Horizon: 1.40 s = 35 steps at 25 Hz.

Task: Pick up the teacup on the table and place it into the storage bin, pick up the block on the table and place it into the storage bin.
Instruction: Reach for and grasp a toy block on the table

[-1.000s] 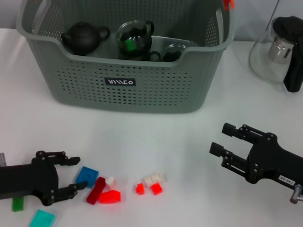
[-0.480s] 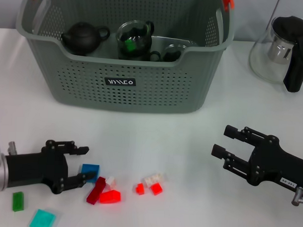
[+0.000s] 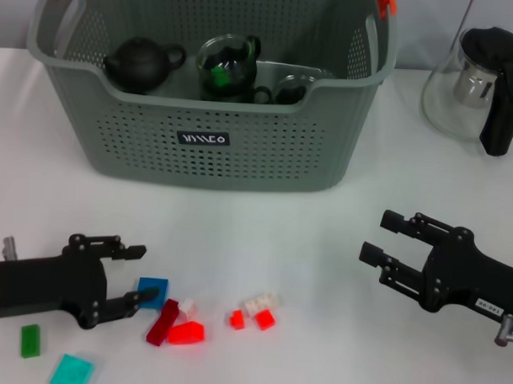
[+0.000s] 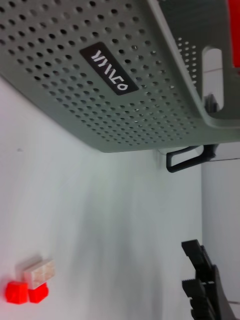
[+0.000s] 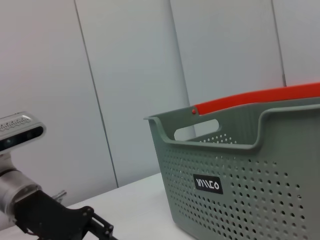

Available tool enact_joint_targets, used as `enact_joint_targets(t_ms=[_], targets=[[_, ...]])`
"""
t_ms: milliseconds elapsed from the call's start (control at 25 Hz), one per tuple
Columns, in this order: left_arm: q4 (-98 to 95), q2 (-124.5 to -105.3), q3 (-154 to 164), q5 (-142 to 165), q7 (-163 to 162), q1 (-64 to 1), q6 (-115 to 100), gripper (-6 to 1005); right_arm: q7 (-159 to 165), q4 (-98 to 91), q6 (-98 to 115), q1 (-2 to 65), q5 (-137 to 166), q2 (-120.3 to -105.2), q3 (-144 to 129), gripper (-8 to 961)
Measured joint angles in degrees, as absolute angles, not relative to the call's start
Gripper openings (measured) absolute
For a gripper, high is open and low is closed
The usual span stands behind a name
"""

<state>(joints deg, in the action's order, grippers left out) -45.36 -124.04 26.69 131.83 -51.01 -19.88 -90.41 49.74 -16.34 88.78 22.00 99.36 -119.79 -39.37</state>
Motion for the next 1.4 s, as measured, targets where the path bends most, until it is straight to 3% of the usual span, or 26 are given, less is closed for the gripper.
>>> enact_joint_targets(t_ms=[520, 1400], targets=[[-44.5, -124.38, 27.1, 132.9, -51.0, -18.3, -87.5, 544, 49.7, -16.3, 88.0, 22.0, 99.4, -119.79, -39.4, 639], [-41.1, -124.51, 27.0, 133.5, -49.5, -21.8, -83.4, 532, 49.7, -16.3, 88.3, 22.0, 99.4, -119.89, -39.4, 639]])
